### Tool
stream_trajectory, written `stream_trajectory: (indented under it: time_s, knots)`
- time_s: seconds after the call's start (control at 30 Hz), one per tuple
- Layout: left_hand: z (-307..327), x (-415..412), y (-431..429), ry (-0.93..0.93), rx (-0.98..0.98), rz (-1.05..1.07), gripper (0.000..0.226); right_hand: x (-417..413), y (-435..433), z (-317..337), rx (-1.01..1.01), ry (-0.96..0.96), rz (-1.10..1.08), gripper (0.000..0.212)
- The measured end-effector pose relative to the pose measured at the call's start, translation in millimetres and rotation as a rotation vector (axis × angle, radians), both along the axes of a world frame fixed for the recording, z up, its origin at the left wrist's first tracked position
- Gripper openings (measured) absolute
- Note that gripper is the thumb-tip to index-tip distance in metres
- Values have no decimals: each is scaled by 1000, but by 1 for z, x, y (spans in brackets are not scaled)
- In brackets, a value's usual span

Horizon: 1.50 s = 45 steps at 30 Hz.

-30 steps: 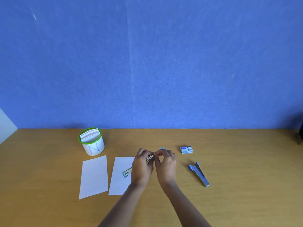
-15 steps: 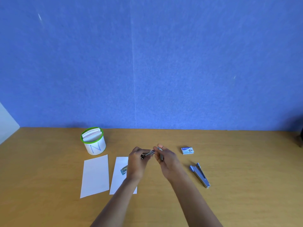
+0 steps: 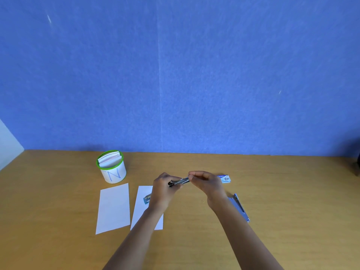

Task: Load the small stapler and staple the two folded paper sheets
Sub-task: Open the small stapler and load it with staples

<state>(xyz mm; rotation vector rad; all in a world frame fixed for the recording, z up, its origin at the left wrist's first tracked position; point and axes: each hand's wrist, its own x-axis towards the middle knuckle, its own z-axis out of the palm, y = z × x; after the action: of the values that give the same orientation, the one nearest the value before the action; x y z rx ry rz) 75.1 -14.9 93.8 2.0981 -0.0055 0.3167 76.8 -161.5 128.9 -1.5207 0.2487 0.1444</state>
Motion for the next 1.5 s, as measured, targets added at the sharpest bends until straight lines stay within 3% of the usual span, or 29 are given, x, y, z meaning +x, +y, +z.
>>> stream_trajectory:
  time_s: [0.2, 0.33, 0.43, 1.5]
  knots:
    - [-1, 1, 2, 26, 1, -43, 21, 4, 0, 4, -230, -4, 75, 11]
    - [-1, 1, 3, 16, -5, -55, 22, 5, -1, 3, -571, -215, 96, 10]
    - [0, 0, 3, 19, -24, -66, 22, 5, 0, 2, -672, -334, 129, 15]
    - [12, -5, 3, 52, -88, -117, 20, 11, -16, 3, -643, -445, 325, 17]
